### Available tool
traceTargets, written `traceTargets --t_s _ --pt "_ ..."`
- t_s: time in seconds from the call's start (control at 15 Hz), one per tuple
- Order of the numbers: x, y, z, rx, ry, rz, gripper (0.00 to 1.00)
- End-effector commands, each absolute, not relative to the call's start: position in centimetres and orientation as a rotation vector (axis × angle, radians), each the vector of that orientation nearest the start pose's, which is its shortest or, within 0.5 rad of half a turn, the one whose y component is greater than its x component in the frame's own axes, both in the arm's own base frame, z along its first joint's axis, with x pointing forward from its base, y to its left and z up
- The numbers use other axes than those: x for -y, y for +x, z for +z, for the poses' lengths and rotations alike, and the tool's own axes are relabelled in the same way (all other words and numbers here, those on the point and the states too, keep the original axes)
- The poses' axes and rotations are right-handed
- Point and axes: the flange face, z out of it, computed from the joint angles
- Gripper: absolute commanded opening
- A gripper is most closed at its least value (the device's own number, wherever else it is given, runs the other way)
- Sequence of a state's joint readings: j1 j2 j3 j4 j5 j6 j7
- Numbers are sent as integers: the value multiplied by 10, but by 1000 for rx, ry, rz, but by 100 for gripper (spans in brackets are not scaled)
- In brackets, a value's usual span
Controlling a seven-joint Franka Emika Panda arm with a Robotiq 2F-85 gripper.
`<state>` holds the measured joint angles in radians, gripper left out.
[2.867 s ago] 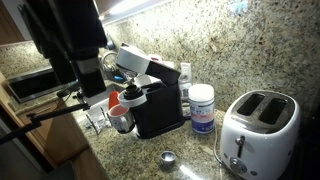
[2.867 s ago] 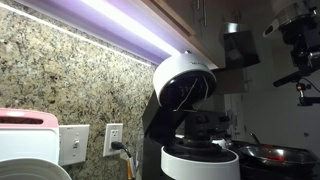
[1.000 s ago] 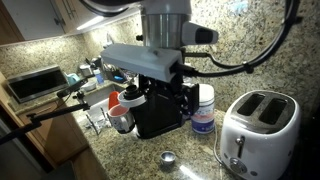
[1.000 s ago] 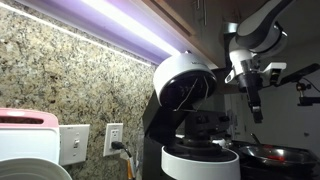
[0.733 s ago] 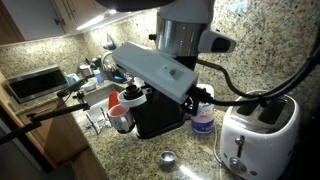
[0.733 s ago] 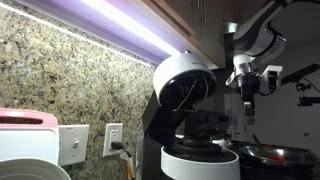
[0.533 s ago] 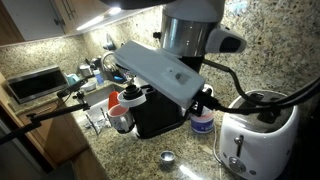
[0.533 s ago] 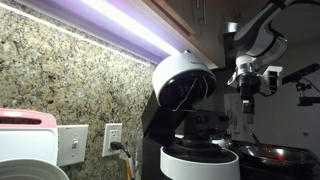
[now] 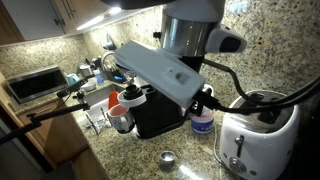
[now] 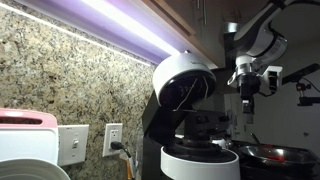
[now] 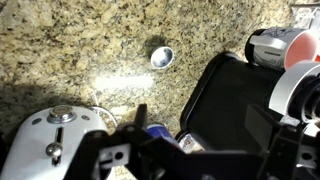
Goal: Put the filter inside the coffee maker
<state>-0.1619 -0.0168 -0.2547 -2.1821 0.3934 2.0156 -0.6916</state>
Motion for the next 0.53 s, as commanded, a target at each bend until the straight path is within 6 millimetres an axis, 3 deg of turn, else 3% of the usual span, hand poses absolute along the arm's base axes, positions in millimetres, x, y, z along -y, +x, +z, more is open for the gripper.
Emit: traceTargets --t_s 0.0,0.47 --pt "188 480 389 107 -2767 -76 100" --pt "176 492 337 115 -2751 54 100"
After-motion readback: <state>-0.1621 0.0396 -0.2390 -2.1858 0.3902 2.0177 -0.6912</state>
